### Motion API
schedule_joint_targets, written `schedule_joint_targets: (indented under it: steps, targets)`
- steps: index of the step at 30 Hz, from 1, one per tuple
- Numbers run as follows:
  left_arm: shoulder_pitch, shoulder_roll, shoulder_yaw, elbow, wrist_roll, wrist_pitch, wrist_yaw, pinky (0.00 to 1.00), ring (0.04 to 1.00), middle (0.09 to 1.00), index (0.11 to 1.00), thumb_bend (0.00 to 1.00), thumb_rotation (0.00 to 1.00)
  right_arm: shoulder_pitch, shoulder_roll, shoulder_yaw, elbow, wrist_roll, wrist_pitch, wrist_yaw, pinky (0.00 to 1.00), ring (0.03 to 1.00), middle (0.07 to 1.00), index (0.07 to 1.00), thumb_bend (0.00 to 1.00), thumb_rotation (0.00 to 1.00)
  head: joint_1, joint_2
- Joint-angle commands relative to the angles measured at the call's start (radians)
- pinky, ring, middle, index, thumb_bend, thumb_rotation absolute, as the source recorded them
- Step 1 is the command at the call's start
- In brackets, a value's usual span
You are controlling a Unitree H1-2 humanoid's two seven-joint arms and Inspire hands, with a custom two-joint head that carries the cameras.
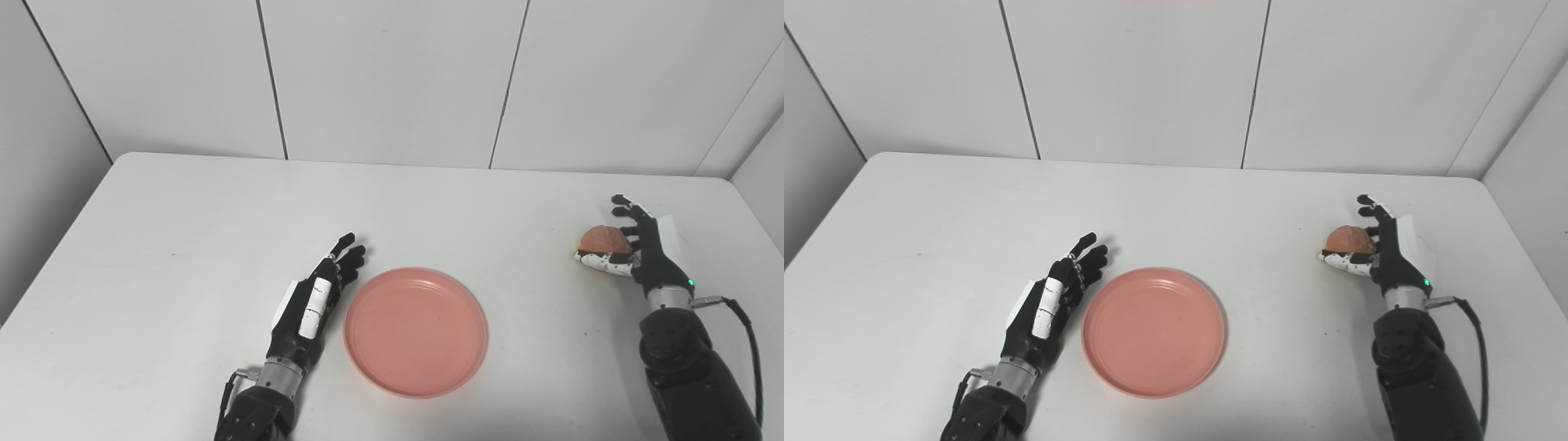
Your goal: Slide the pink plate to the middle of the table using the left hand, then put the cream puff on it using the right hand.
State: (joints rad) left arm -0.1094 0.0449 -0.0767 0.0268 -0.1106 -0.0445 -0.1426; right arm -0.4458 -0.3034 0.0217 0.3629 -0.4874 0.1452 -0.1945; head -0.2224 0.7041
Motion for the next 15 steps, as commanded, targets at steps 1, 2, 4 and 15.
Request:
schedule_joint_targets:
  steps: [1, 2, 4, 15]
  targets:
    - [0.015, 0.007, -0.001, 0.001, 0.008, -0.006, -0.009, 0.93, 0.909, 0.898, 0.901, 0.78, 0.98, -0.021, -0.029, 0.007, -0.024, -0.007, -0.005, 0.003, 0.24, 0.371, 0.491, 0.779, 0.53, 0.0, 0.001, 0.0]
    - [0.014, 0.007, -0.001, 0.002, 0.006, -0.007, -0.01, 0.93, 0.91, 0.897, 0.901, 0.78, 0.98, -0.019, -0.031, 0.01, -0.026, -0.007, -0.006, 0.005, 0.27, 0.414, 0.493, 0.77, 0.53, 0.0, 0.0, -0.001]
    - [0.014, 0.008, 0.0, 0.004, 0.004, -0.006, -0.011, 0.93, 0.911, 0.899, 0.901, 0.78, 0.97, -0.016, -0.033, 0.012, -0.032, -0.004, -0.002, 0.008, 0.31, 0.445, 0.511, 0.737, 0.52, 0.0, 0.0, -0.001]
    - [0.011, 0.009, -0.002, 0.011, 0.004, -0.015, -0.013, 0.94, 0.909, 0.894, 0.895, 0.78, 0.97, -0.017, -0.022, 0.012, -0.052, -0.027, 0.062, -0.003, 0.3, 0.416, 0.535, 0.596, 0.51, 0.0, 0.002, 0.001]
